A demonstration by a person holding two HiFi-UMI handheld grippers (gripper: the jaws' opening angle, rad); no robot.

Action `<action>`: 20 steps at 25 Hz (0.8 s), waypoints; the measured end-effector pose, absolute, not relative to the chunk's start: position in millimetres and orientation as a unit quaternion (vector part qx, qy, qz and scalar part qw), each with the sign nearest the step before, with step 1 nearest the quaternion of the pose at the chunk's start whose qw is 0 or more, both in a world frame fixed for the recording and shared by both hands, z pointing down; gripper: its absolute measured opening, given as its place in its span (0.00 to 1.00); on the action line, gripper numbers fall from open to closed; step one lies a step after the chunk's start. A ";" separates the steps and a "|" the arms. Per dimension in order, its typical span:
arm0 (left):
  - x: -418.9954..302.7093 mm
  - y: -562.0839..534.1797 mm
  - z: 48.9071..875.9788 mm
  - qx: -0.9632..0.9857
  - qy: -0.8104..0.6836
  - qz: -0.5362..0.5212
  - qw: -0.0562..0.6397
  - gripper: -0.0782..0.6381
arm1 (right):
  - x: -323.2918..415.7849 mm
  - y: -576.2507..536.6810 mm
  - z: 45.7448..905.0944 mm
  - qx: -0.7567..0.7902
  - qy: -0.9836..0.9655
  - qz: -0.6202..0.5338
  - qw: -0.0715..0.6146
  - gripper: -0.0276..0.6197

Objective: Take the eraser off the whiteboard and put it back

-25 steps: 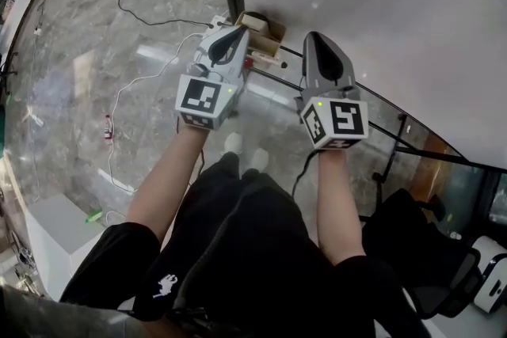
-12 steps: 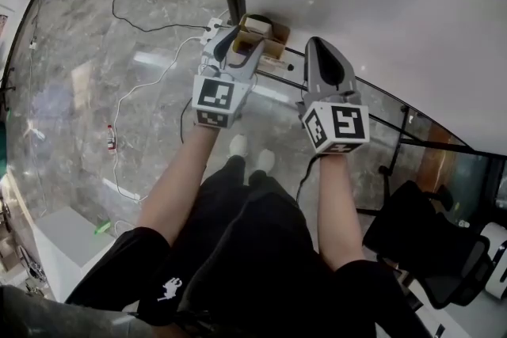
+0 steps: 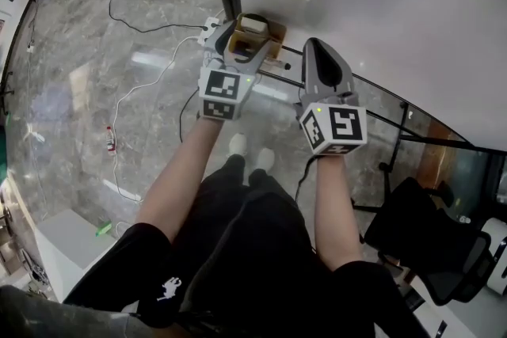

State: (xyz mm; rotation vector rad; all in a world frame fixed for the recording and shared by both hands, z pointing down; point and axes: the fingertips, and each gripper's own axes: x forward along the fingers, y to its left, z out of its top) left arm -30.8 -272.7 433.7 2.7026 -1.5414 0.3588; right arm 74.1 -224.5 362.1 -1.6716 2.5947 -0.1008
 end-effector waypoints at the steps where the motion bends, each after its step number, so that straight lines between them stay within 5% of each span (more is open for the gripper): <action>1: -29.6 -273.8 435.2 0.863 -0.492 0.117 0.006 0.59 | 74.8 -224.8 362.8 -0.541 0.840 -0.032 0.026 0.06; 20: -22.4 -298.9 458.0 0.848 -0.506 0.156 0.023 0.60 | 88.6 -230.0 370.1 -0.554 0.831 -0.045 0.023 0.06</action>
